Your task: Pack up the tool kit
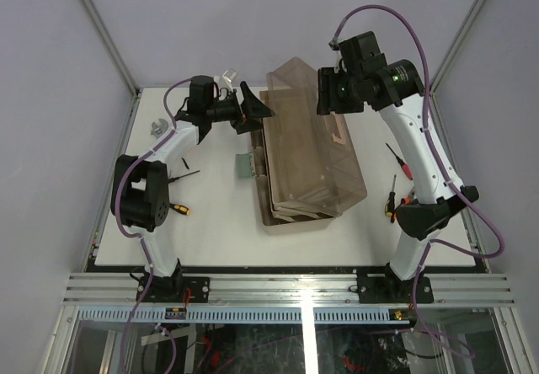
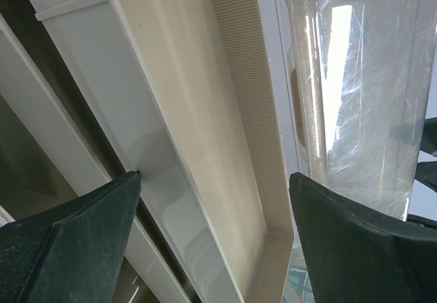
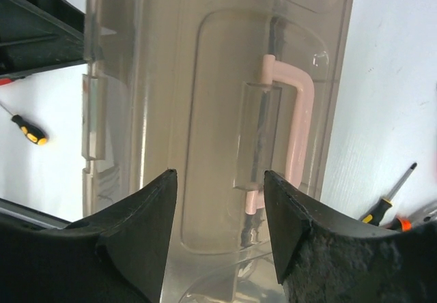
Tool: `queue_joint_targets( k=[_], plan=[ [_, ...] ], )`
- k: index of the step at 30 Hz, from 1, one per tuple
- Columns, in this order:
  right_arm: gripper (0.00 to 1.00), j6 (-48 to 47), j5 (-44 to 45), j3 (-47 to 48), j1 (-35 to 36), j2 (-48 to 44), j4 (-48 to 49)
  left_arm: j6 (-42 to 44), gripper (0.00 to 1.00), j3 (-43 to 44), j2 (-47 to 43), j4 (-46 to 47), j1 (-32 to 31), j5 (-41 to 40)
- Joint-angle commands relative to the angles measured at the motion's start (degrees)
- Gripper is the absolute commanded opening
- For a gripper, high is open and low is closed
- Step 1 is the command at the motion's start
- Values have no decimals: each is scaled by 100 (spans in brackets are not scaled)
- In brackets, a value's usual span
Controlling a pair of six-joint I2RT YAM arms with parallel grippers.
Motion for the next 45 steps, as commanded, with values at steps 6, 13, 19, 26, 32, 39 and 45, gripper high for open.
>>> queue_joint_targets(
  k=[6,13,19,26,32,39,45],
  plan=[
    [61,-258,591,-773,30,-407,127,-29,89,294,44,66,-96,144],
    [61,-188,499,-1045,25,-354,324,13,89,254,-22,8,-97,153],
    [61,-184,471,-965,30,-889,732,59,89,244,-54,-57,-94,119],
    [61,-703,920,-915,578,-1213,881,167,89,309,-49,-246,-120,-72],
    [62,-1350,2440,-590,1744,-942,1207,230,89,311,-62,-350,-136,-150],
    [68,-2104,4249,65,3073,71,1416,278,89,303,-66,-450,-142,-261],
    [73,-2116,5227,648,3708,894,986,279,89,228,-106,-501,-140,-363]
  ],
)
